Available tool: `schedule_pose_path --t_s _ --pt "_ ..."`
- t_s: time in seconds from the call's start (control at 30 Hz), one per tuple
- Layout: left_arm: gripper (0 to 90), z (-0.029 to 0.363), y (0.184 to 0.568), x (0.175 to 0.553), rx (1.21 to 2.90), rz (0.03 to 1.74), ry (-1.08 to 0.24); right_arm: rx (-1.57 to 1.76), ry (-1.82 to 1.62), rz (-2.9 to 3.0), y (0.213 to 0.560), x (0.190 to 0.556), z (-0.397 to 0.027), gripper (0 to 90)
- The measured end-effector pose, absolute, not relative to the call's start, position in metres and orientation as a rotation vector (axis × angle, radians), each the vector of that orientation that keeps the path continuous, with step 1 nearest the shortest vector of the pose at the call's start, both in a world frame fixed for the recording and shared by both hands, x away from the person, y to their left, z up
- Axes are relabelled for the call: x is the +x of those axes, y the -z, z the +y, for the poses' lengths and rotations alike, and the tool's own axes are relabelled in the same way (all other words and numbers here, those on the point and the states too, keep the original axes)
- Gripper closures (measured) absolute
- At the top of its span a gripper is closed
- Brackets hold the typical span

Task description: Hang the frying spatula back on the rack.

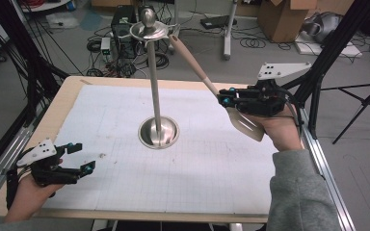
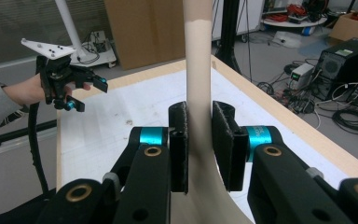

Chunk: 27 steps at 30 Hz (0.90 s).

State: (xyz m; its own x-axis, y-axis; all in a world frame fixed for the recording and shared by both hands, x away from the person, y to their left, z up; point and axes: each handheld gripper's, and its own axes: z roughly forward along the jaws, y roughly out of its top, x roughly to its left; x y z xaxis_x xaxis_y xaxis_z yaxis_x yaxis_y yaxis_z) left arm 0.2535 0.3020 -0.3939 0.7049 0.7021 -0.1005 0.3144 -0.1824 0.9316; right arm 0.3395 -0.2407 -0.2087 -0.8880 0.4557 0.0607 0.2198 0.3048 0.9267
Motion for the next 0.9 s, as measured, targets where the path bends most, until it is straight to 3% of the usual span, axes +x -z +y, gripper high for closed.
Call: schedule_pose_path --t_s 0.9 --pt "13.1 0.304 0.393 0.251 1.768 0.812 -0.433 0.657 -1.585 2.368 0.225 0.352 -0.218 77.2"
